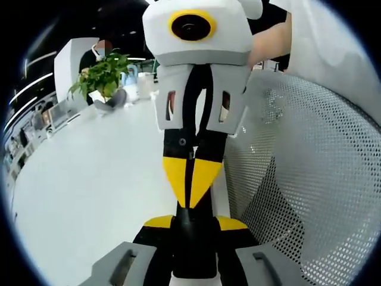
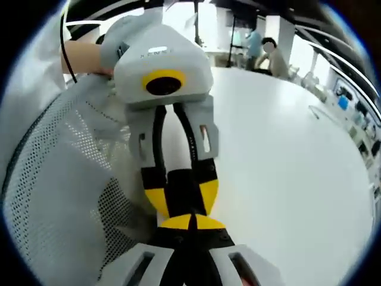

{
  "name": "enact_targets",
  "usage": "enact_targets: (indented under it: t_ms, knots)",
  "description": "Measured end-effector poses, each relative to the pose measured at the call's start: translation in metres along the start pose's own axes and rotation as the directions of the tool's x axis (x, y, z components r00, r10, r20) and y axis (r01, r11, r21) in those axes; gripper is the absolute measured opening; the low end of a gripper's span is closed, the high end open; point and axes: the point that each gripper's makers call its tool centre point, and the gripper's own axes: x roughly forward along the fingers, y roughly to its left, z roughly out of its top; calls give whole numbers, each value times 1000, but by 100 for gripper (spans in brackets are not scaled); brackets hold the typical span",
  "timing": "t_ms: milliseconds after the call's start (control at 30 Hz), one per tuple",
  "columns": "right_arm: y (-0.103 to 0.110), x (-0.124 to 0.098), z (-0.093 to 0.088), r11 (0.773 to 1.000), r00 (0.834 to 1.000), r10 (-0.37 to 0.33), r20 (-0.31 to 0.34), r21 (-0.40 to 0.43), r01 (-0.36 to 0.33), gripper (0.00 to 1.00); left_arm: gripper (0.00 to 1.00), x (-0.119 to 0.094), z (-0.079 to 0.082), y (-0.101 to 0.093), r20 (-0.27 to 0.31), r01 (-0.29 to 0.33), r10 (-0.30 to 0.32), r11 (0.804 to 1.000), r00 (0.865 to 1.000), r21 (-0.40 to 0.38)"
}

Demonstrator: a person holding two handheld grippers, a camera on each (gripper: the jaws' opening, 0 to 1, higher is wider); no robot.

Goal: Press the specified remote control buttons in sequence, fully releasing each button before pressing the next.

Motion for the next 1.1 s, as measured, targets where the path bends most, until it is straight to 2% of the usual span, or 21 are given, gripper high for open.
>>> enact_targets:
  t_ms: [67, 233, 333, 433, 500, 767, 933, 1000, 1100]
  knots:
    - [0, 3, -5, 999, 999, -7, -39, -42, 5, 0, 25, 0, 0, 0, 0, -1, 1, 1000, 1000, 0]
    - [1, 2, -4, 998, 999, -9, -40, -70, 6, 0, 25, 0, 0, 0, 0, 0, 0, 1000, 1000, -1]
    - [1, 2, -4, 992, 999, -5, -52, -125, -2, 0, 25, 0, 0, 0, 1, 0, 0, 1000, 1000, 0]
    - [2, 3, -5, 976, 997, -10, -73, -217, -6, 0, 25, 0, 0, 0, 1, 0, 0, 1000, 1000, 0]
    - [3, 3, -5, 954, 996, -13, -92, -299, -15, 0, 25, 0, 0, 0, 1, 0, 0, 1000, 1000, 1]
    - [3, 5, -3, 935, 995, -3, -98, -353, -32, 0, 25, 0, 0, 0, 2, -1, 1, 1000, 1000, 0]
    - [2, 4, -4, 942, 994, 10, -111, -331, -47, 0, 25, 0, 0, 0, 3, 0, 0, 1000, 1000, -2]
    - [3, 4, -4, 938, 994, 19, -109, -342, -56, 0, 25, 0, 0, 0, 3, 0, 0, 1000, 1000, -2]
    - [4, 4, -5, 896, 992, 33, -124, -436, -85, 0, 25, 0, 0, 0, 5, 2, -2, 1000, 1000, -2]
